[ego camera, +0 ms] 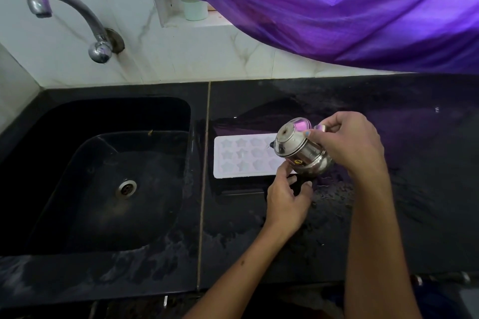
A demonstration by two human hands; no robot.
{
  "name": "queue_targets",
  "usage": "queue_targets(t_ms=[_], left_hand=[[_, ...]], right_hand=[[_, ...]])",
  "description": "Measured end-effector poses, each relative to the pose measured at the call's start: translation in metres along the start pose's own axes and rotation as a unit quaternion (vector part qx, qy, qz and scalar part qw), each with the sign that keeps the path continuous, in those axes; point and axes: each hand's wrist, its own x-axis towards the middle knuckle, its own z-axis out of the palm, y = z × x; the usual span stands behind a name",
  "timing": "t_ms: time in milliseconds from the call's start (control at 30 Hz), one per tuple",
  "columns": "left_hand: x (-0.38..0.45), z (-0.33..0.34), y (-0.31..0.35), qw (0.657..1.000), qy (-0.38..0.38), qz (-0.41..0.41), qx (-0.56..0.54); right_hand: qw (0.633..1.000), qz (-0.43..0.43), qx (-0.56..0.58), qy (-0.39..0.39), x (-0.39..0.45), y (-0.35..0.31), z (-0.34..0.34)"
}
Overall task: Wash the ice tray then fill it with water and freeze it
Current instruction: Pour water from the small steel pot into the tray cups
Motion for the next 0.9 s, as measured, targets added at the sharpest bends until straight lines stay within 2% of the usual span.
queue_targets(t_ms=[400,700,900], left_hand=[[-0.002,-0.010,0.002,1.000,-0.019,0.008,0.002],[-0.004,-0.018,0.006,0.999,0.015,0.050,-0.002],[-0.004,-0.024,0.008,0.998,0.026,0.051,-0.012]], right_hand=[[1.000,0.015,0.015,0.018,-0.010,-0.003,0.003],[0.993,0.016,0.117,0.013,-0.013,-0.002,0.000],[0.994,0.009,0.103,0.022,-0.015,-0.013,0.007]])
